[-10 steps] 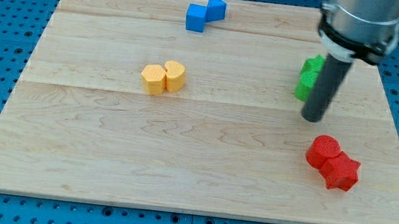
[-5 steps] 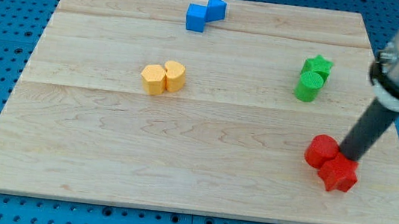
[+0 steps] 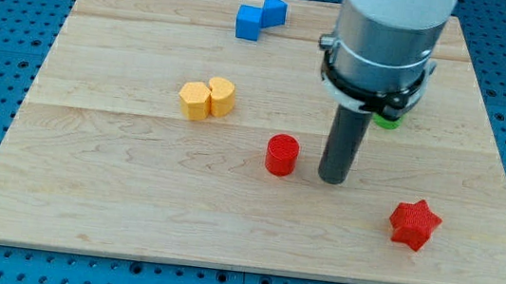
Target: Push the red circle at the top left of the board
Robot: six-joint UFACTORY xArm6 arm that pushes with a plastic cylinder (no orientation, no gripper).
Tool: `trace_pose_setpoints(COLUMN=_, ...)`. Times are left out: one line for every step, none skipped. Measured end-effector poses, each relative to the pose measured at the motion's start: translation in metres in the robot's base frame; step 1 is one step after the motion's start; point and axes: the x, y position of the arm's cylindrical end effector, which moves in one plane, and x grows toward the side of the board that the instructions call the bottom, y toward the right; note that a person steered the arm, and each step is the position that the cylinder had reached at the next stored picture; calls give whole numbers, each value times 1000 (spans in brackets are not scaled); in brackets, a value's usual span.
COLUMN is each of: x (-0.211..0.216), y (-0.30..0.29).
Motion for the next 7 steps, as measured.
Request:
trace_pose_setpoints(x=-13, y=-31)
trace_pose_setpoints(x=-4, y=-83)
trace_pose_setpoints(x=0, y=-143)
trace_pose_setpoints(x=-1, y=-207)
trace_pose_setpoints(x=-1, y=-230)
trace_pose_setpoints(x=5, y=-234)
trace_pose_setpoints(x=-16, y=-281)
